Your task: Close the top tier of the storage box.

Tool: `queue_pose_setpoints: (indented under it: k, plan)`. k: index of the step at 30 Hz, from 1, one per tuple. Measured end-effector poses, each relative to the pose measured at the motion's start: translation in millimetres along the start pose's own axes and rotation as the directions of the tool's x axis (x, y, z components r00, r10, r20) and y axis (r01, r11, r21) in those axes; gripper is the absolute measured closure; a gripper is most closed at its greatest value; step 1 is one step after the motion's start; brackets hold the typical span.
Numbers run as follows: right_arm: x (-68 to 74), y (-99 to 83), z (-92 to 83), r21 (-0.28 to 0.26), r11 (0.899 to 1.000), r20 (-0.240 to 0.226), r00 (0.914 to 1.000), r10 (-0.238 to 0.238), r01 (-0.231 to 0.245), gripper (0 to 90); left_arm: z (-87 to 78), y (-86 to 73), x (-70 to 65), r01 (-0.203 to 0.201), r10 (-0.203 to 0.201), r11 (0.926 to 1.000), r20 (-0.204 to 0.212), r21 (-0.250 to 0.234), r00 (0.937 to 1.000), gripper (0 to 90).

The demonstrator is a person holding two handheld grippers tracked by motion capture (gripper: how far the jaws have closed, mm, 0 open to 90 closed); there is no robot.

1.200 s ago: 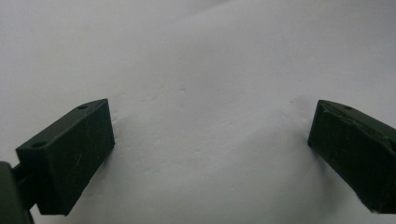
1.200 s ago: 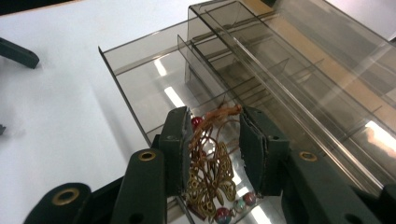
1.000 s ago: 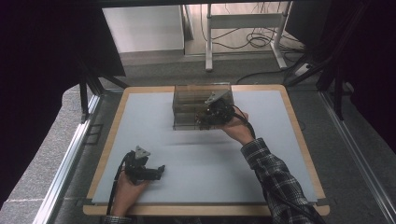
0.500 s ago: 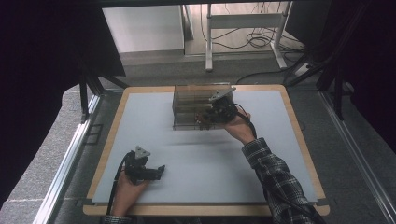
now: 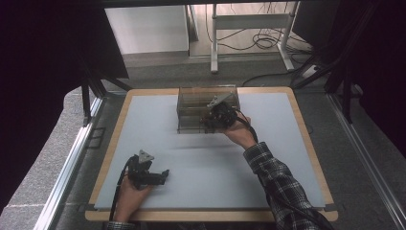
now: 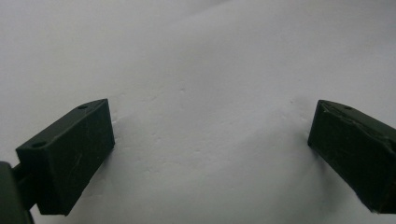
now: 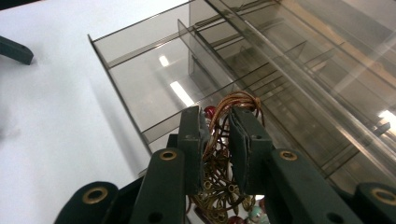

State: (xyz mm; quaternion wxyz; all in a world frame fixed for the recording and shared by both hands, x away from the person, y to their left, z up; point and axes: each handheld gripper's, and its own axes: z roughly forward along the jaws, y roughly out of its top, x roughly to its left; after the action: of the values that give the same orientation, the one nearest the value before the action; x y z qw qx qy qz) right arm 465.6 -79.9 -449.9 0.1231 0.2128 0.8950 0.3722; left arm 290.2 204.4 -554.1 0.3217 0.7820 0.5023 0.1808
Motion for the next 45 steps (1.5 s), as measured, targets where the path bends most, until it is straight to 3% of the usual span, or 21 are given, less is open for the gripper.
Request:
queue_pose_setpoints:
  k: [2,7,12,24,45]
  plan:
    - [-1.2,1.0,0.4,0.000,1.000,0.017,0.9998,-0.005,0.005,74.0,0.0,0.0,0.0,0.000,0.000,1.0000,0.000,0.000,1.0000,0.7]
    - [-3.2,1.3,3.4,0.015,1.000,0.009,1.0000,0.005,-0.005,73.2,0.0,0.0,0.1,-0.001,0.001,1.0000,0.000,0.001,1.0000,0.6]
    - [0.6,-0.4,8.5,0.053,0.998,0.008,0.9996,-0.028,0.028,71.4,0.0,0.0,0.1,-0.001,0.001,1.0000,0.000,0.001,1.0000,0.6]
    - [-0.4,3.1,-6.0,0.006,1.000,-0.021,0.9998,-0.004,0.004,65.4,0.0,0.0,0.0,0.000,0.000,1.0000,0.000,0.000,1.0000,0.6]
    - [4.5,0.6,-31.3,-0.024,0.999,-0.023,0.9992,-0.031,0.031,59.5,0.0,0.0,0.0,0.001,-0.001,1.0000,0.000,0.001,1.0000,0.6]
